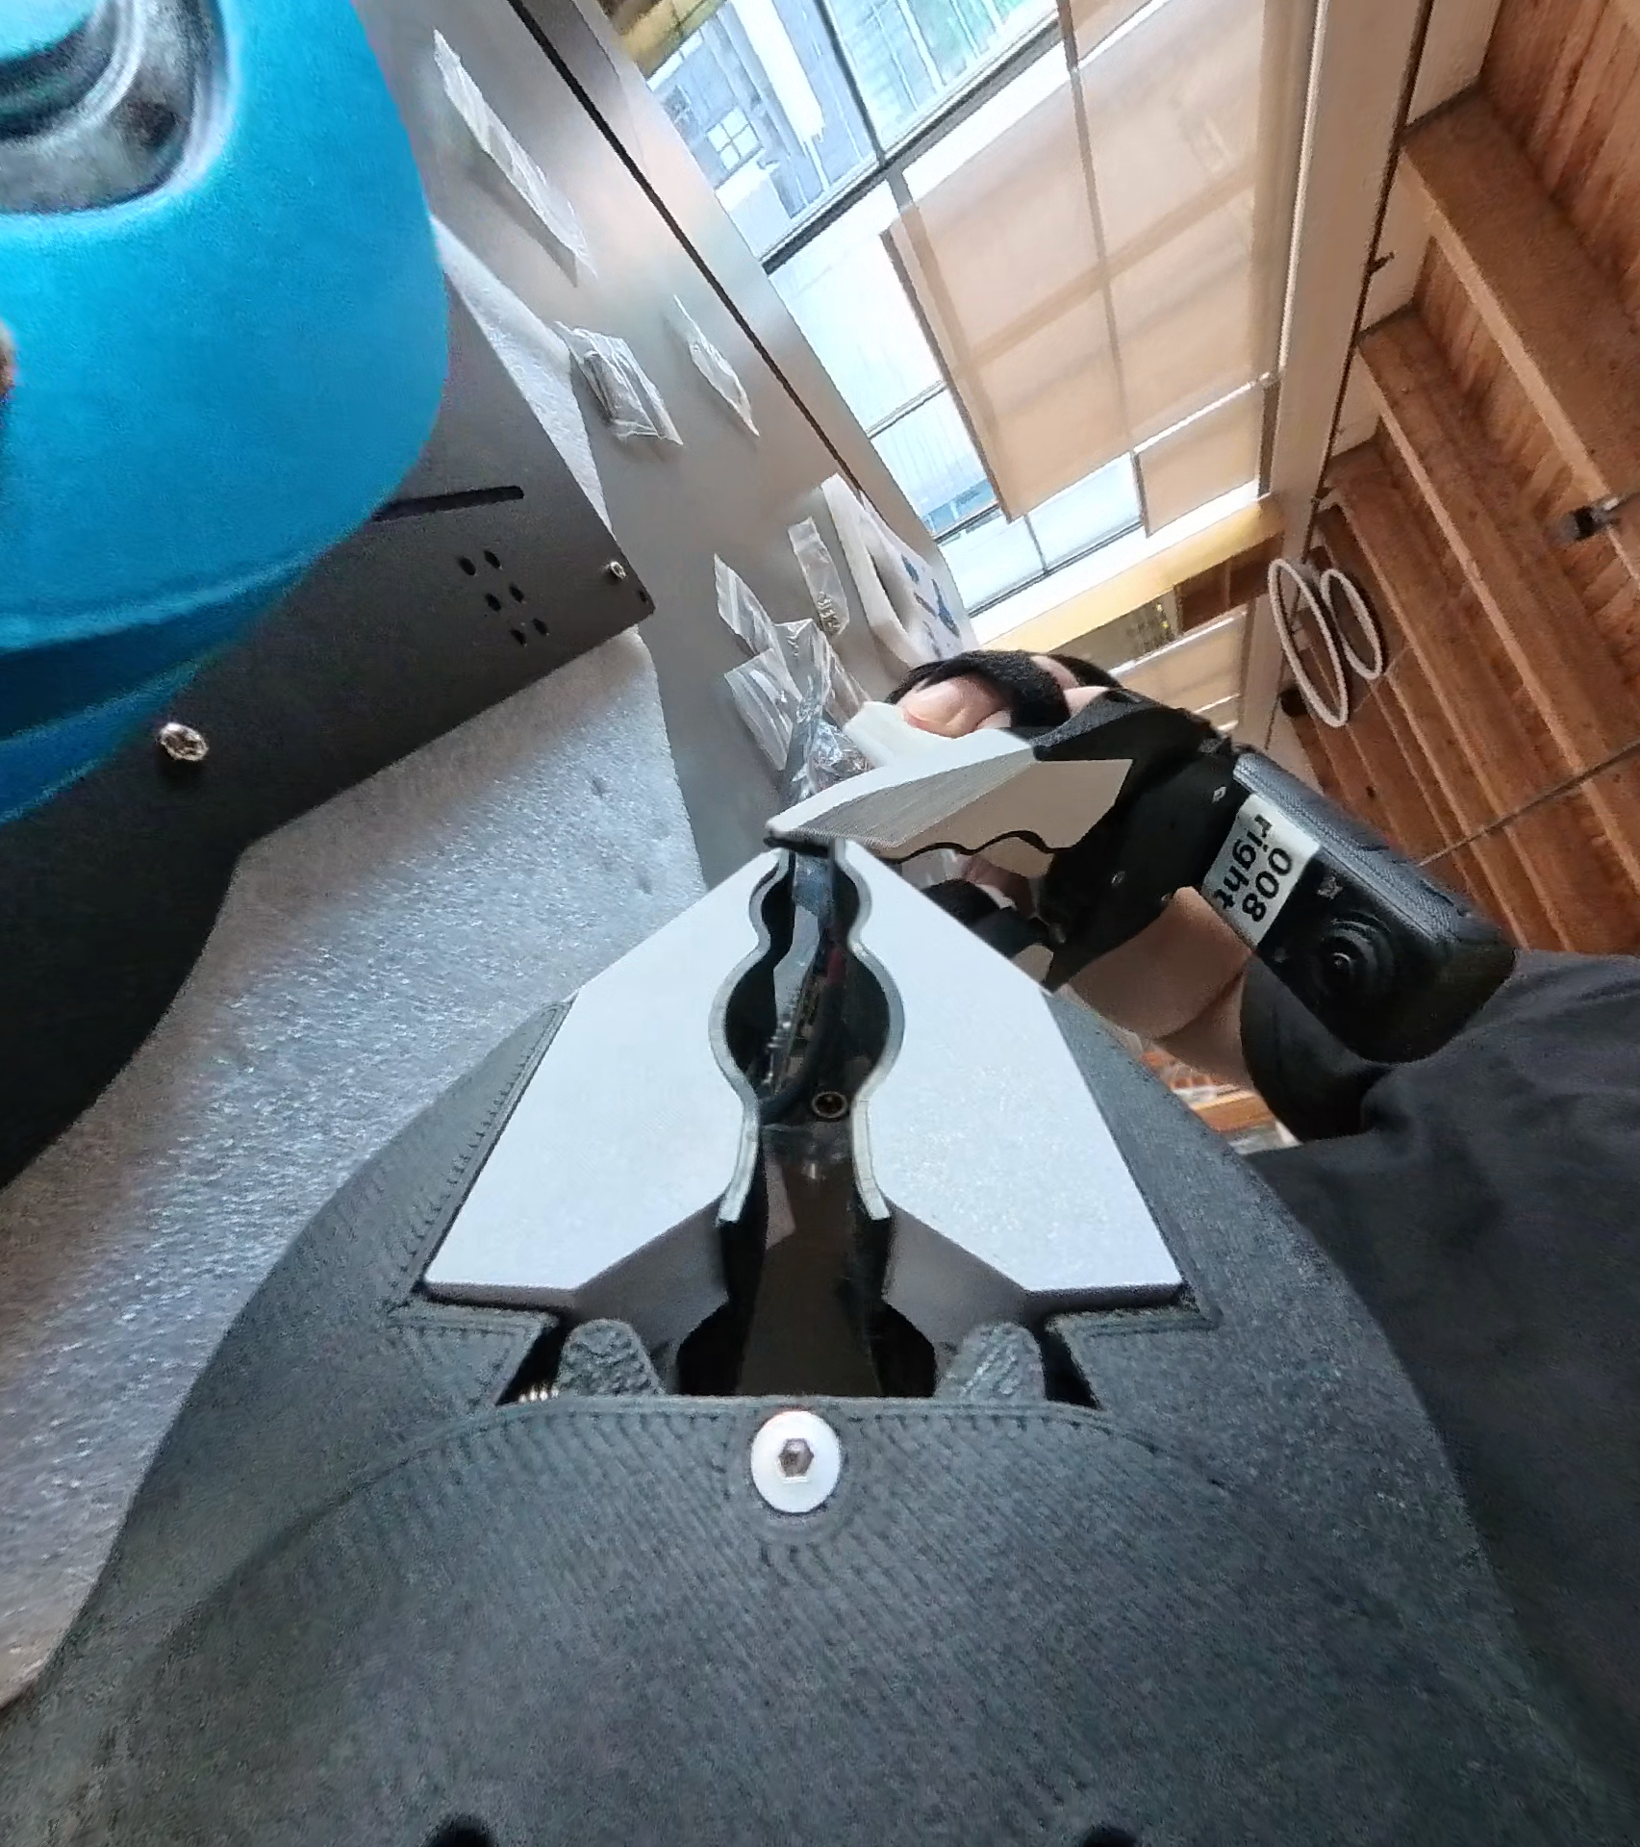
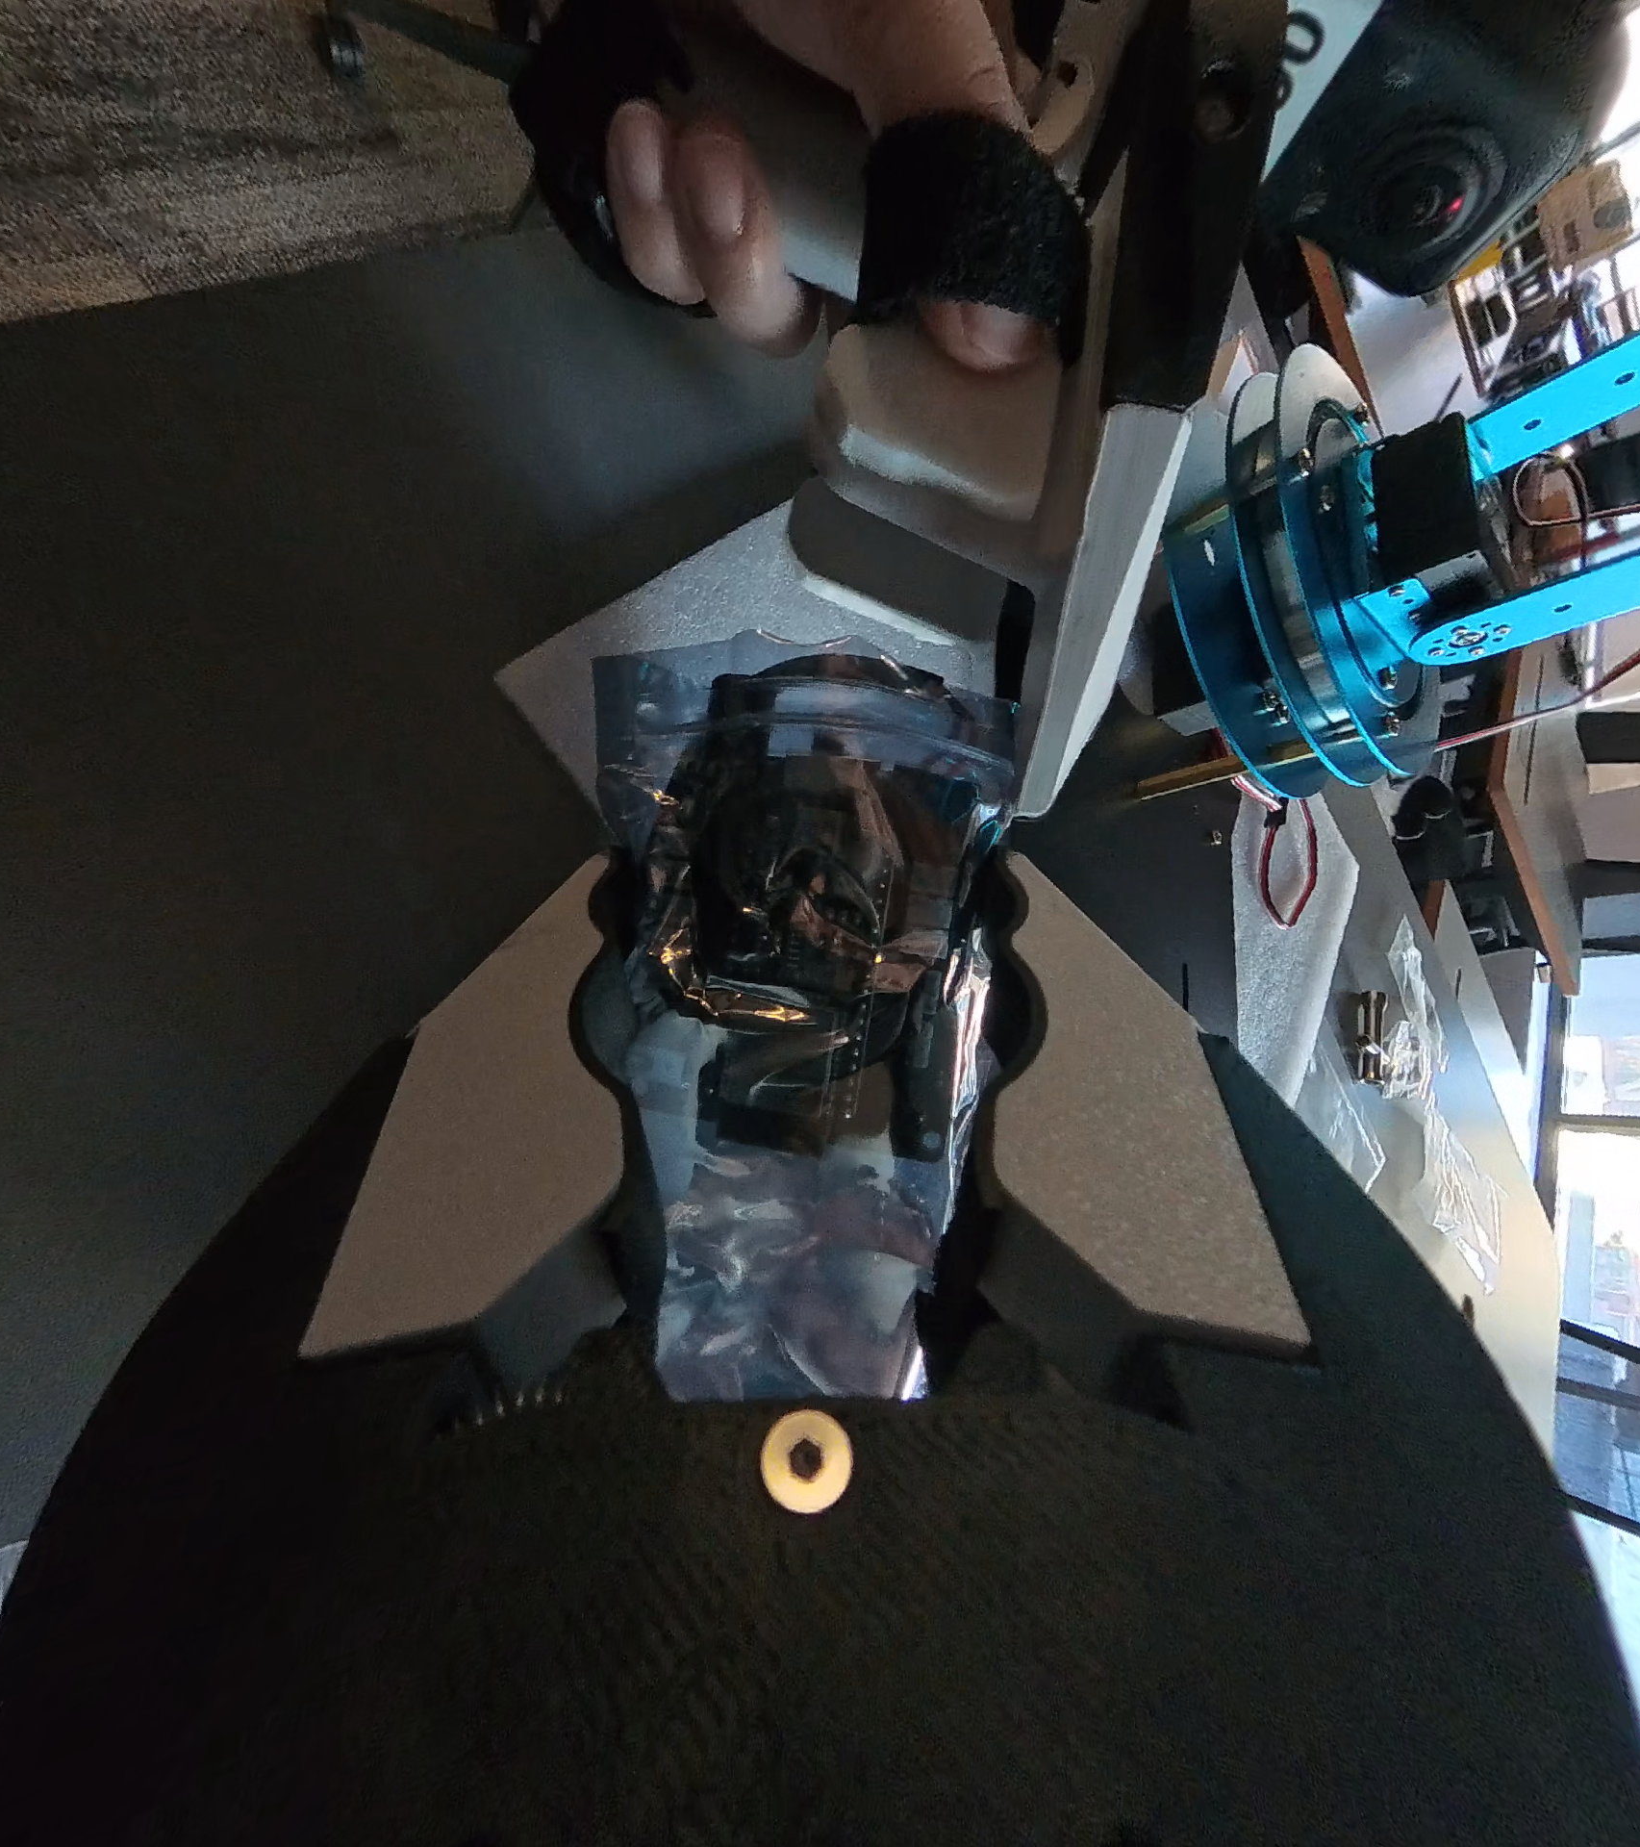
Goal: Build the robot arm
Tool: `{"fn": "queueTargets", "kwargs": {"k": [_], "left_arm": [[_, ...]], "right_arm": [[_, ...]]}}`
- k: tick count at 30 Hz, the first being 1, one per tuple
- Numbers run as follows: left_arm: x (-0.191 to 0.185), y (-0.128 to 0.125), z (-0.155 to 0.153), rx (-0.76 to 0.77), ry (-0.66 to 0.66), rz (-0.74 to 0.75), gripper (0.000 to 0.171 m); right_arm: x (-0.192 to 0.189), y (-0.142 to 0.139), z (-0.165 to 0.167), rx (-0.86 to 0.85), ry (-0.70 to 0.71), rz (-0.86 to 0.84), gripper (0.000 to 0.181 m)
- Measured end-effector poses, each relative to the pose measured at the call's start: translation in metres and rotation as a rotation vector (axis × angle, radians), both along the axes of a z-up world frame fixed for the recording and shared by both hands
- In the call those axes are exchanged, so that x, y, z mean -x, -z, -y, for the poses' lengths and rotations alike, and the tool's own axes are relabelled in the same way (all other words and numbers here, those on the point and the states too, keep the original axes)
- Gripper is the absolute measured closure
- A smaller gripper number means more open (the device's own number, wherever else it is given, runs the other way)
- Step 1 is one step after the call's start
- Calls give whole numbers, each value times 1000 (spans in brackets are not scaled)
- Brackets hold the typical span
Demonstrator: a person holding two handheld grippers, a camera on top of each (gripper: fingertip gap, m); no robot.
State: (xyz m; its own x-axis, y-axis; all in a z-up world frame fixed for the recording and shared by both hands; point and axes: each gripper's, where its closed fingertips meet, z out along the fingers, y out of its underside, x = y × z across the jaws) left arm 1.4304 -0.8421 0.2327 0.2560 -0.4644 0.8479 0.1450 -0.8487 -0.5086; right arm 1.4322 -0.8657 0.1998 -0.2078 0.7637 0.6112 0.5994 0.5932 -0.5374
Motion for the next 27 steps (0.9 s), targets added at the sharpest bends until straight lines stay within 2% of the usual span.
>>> {"fn": "queueTargets", "kwargs": {"k": [5, 9, 12, 16, 22, 25, 27], "left_arm": [[0, -1, -3, -10, -12, -19, 171], [1, 1, -5, -19, -24, -31, 171], [3, 1, -5, -48, -30, -68, 171], [2, 0, -6, -55, -29, -68, 171], [0, -18, -19, -117, -42, 6, 171], [-1, -25, -24, -201, -22, -25, 171], [1, -29, -25, -252, -18, -40, 171]], "right_arm": [[0, -1, -1, 7, 2, -13, 110], [1, 0, 1, 72, 8, -22, 106], [2, 0, 5, 159, 16, -26, 96], [1, -2, 6, 215, 30, -25, 94], [-4, -16, -14, 179, 124, -41, 94], [-12, -30, -24, 192, 163, -64, 97], [-27, -39, -38, 216, 243, -113, 97]]}}
